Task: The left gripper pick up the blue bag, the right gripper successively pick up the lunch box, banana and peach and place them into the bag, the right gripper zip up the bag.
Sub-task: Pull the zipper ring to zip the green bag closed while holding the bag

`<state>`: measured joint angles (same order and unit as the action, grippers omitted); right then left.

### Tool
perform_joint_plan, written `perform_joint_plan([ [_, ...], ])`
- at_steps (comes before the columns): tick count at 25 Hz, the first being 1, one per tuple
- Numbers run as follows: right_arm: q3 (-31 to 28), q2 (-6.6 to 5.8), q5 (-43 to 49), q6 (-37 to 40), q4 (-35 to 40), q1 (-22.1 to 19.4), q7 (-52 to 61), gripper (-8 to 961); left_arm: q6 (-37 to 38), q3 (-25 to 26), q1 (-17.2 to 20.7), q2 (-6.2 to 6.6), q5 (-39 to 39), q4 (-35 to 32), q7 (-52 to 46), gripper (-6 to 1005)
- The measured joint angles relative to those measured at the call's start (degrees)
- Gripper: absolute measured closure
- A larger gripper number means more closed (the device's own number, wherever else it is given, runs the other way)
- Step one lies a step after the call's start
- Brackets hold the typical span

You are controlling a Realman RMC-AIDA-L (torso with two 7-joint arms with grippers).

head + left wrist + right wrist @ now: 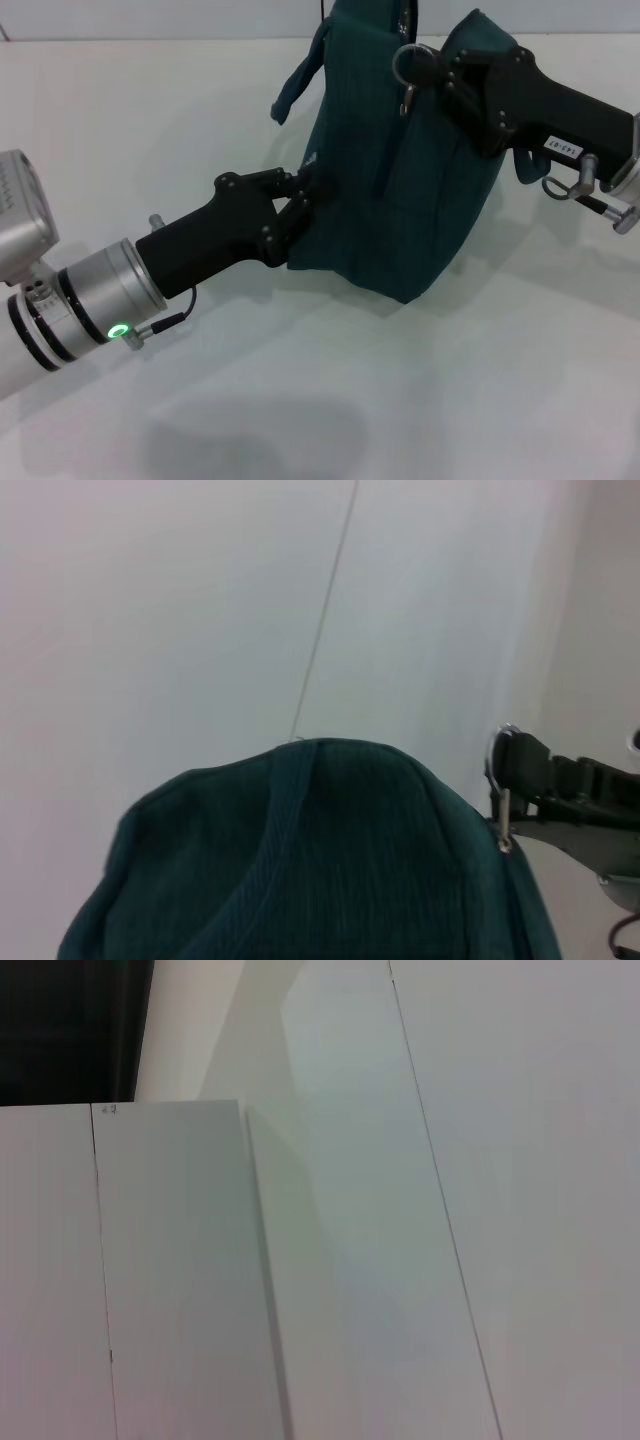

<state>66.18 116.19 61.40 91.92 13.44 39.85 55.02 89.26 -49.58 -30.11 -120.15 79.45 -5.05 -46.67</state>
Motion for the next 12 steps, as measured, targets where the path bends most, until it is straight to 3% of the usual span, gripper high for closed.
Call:
perform_joint_plan([
  [5,0.0,0.00,-0.1,0.0,0.0,0.0,0.0,931,0.0,-0.7,-0.1,0.07,0.0,-0.3,0.0,915],
  [12,-0.2,0.00,-1.5,0.5,0.1,-0.1,1.6,930,0.0,-0.9,-0.1,0.12,1.0,-0.2,0.0,928],
])
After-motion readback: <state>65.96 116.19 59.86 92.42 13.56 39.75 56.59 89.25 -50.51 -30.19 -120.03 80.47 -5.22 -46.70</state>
